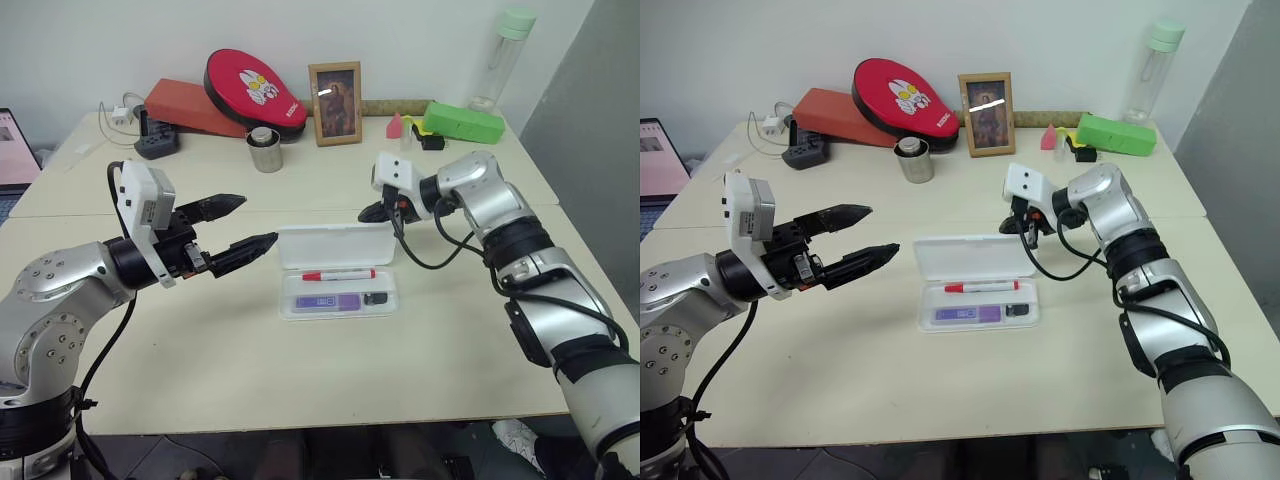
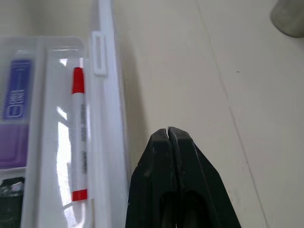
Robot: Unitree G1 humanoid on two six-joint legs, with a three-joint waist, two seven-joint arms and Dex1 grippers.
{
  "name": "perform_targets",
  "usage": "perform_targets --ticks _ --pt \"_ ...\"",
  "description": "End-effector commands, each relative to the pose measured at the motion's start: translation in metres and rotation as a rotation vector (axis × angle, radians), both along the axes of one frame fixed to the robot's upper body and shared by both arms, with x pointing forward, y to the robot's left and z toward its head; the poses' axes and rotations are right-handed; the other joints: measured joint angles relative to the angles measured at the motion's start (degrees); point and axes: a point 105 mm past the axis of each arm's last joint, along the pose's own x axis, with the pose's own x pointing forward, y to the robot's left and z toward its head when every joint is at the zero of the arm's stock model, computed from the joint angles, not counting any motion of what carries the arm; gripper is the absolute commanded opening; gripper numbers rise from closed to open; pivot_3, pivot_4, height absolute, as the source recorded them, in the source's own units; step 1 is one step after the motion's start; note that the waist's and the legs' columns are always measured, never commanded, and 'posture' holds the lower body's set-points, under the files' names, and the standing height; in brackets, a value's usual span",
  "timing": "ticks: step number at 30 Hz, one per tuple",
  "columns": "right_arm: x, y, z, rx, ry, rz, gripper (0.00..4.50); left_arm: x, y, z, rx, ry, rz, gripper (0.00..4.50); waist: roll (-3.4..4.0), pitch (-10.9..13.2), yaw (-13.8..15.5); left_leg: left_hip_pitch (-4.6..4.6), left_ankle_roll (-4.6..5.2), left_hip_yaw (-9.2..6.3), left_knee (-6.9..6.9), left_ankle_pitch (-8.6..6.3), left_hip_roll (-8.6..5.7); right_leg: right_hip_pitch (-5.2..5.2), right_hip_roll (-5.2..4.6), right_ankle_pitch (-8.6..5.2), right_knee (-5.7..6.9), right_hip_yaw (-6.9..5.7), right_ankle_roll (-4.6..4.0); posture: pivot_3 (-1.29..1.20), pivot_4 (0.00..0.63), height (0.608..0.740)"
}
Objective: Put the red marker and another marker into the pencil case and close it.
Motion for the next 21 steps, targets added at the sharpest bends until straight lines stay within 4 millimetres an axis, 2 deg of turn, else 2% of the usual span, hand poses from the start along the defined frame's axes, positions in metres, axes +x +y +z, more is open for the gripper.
perform_targets --ticks 1,6,8,12,19,21 --pt "-0.017 0.004 0.014 0.003 -0.045 0.100 0.01 -0.006 -0.004 0.011 0.023 -0.047 -0.027 4.50 0.00 0.00 0.03 0.00 0.00 0.00 0.00 0.00 0.00 0.00 0.00 0.00 0.00 0.00 0.00 0.00 0.150 0.740" --pt "-0.038 0.006 0.012 -0.002 -0.051 0.159 0.01 -0.020 -0.014 0.003 0.077 0.006 -0.125 4.50 0.01 0.01 0.02 0.00 0.01 -0.01 0.00 -0.01 0.00 0.00 0.00 0.00 0.00 0.00 0.00 0.00 0.150 0.740" --pt "-0.047 0.006 0.006 -0.014 -0.041 0.178 0.01 -0.029 -0.016 -0.011 0.144 0.067 -0.174 4.50 0.01 0.01 -0.02 0.01 0.01 -0.01 0.00 -0.01 0.02 0.01 0.01 0.00 0.00 0.00 0.00 0.00 0.150 0.740" --pt "-0.054 0.001 -0.019 -0.082 -0.026 0.151 0.01 -0.033 -0.011 -0.028 0.233 0.125 -0.195 4.50 0.06 0.03 0.06 0.03 0.04 -0.02 -0.03 -0.03 0.02 0.02 0.02 -0.01 -0.01 -0.01 -0.01 0.00 0.150 0.740" --pt "-0.059 -0.001 -0.052 -0.133 0.027 0.105 0.01 -0.030 -0.012 -0.026 0.231 0.121 -0.206 4.50 0.07 0.04 0.08 0.05 0.04 -0.03 -0.01 -0.03 0.03 0.05 0.04 0.00 0.00 -0.03 -0.02 0.00 0.150 0.740" --pt "-0.058 -0.007 -0.068 -0.194 0.029 0.077 0.01 -0.029 -0.013 -0.025 0.230 0.120 -0.209 4.50 0.07 0.04 0.08 0.05 0.04 -0.04 -0.02 -0.03 0.03 0.06 0.05 -0.01 -0.01 -0.04 -0.02 0.00 0.150 0.740"
